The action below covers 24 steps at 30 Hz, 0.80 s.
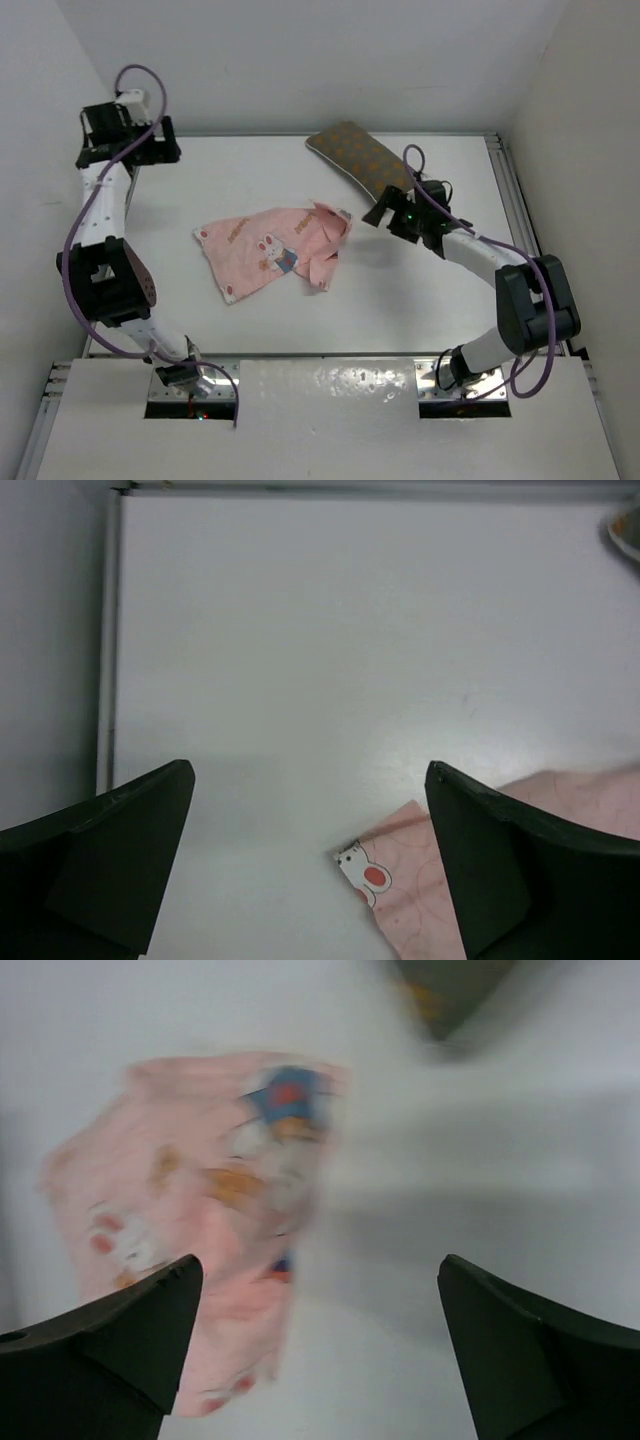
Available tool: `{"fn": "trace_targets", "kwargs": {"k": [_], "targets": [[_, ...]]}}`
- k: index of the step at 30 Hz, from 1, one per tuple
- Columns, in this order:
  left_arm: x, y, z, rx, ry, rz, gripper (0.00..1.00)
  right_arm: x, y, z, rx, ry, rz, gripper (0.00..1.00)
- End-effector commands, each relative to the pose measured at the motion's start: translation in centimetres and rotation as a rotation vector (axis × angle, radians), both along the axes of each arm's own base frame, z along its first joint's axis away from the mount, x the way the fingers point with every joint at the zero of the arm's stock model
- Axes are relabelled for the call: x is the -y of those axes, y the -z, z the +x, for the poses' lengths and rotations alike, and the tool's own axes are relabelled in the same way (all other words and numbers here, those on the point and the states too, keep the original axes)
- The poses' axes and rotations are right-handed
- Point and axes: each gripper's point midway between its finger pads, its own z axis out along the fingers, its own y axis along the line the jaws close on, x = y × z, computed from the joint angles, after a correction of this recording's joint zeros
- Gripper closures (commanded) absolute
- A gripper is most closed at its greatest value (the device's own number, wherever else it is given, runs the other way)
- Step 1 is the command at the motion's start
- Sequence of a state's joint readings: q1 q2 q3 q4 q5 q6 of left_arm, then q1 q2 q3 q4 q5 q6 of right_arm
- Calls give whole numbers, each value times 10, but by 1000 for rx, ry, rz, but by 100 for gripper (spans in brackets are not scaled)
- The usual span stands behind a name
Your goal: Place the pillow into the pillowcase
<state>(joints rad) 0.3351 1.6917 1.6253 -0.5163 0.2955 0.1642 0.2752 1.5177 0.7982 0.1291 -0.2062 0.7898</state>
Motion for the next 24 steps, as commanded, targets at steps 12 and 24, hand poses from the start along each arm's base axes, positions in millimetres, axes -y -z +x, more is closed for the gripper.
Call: {"fn": "trace_targets", "kwargs": {"k": [12,24], "targets": [[208,159,-167,-491,1089,312,66,14,-26,-4,84,-123,-352,16],[163,227,-182,-579,819,802,20,-37,68,-22,-149,-181,-481,2]]}}
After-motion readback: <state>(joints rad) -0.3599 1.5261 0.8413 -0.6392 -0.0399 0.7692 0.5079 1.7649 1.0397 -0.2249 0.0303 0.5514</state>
